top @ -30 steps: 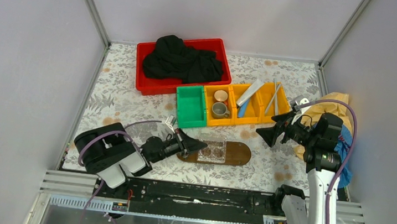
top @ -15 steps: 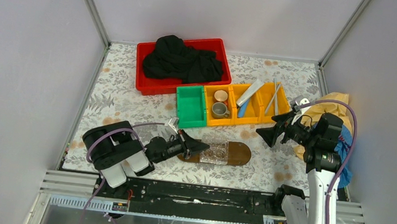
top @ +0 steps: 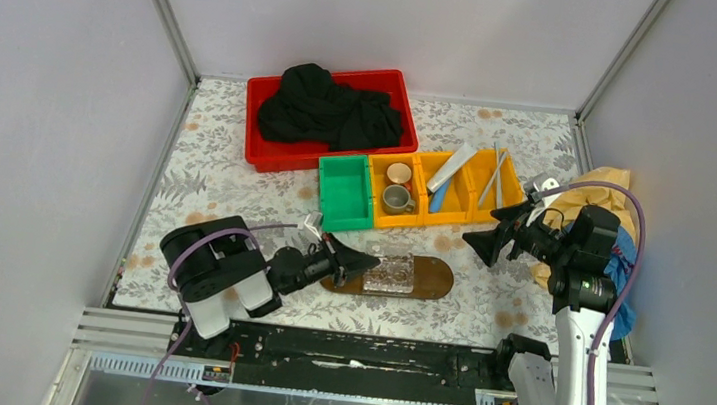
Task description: Prepare toiletry sets of a toothbrush and toothpaste on the tray
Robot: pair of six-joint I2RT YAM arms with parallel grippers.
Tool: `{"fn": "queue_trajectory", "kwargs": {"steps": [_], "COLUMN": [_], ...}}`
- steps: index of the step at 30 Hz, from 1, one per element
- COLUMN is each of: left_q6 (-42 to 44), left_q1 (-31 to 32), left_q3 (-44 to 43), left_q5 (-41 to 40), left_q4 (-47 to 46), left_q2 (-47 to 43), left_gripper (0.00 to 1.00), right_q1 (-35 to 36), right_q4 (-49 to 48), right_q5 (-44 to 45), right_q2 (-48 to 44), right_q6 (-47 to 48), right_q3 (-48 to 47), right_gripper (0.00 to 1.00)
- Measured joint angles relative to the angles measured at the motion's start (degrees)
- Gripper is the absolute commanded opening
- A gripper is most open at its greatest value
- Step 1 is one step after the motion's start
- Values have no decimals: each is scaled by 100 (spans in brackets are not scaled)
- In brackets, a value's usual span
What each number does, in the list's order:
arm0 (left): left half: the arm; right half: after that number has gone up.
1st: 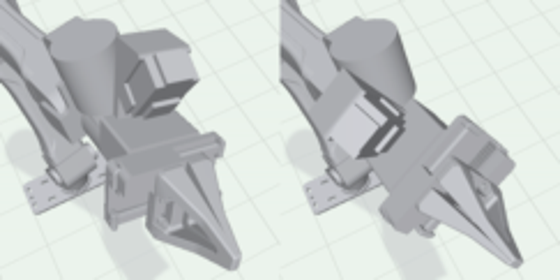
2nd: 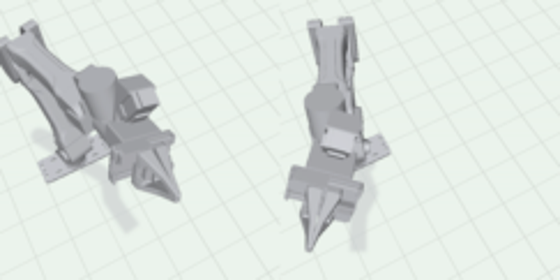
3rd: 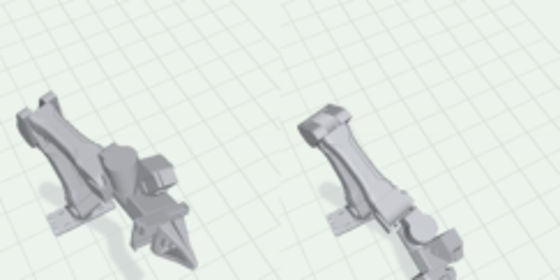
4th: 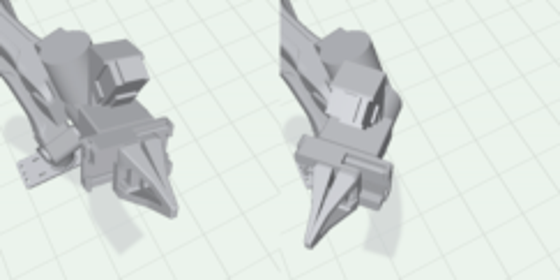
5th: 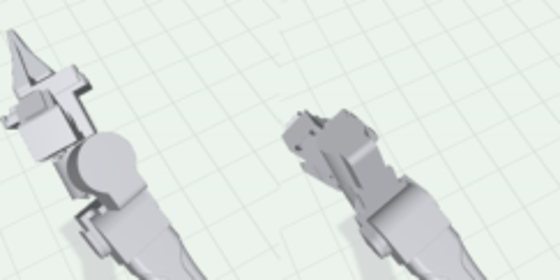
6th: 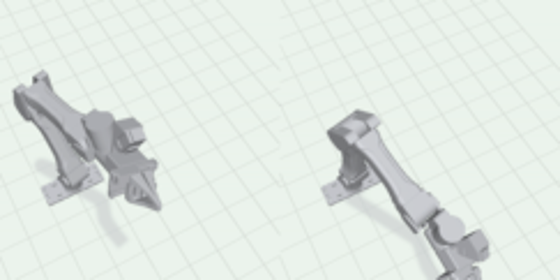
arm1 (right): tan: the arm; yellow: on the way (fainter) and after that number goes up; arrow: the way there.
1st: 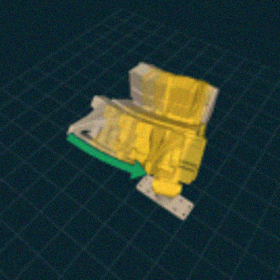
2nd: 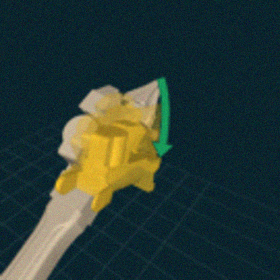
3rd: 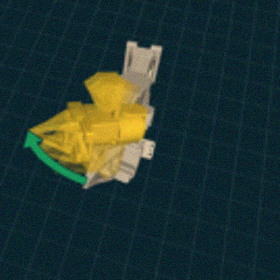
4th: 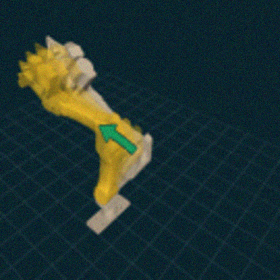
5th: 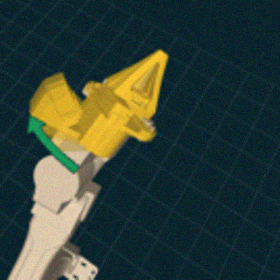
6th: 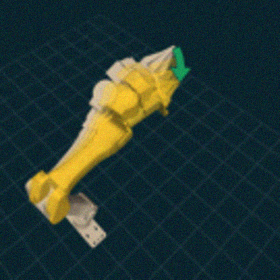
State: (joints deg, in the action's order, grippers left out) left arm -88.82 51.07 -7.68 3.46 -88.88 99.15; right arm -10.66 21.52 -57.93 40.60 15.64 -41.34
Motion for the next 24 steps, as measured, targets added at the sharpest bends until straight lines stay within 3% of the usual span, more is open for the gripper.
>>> {"fn": "queue_trajectory", "kwargs": {"steps": [24], "left_q6": [-186], "left_q1": [-363], "left_q3": [-245], "left_q5": [522], "left_q4": [-57], "left_q2": [315], "left_gripper": [10], "right_q1": [0], "right_q4": [0], "right_q5": [2], "right_q2": [-48], "right_q6": [63], "right_q3": [0], "right_gripper": [99]}}
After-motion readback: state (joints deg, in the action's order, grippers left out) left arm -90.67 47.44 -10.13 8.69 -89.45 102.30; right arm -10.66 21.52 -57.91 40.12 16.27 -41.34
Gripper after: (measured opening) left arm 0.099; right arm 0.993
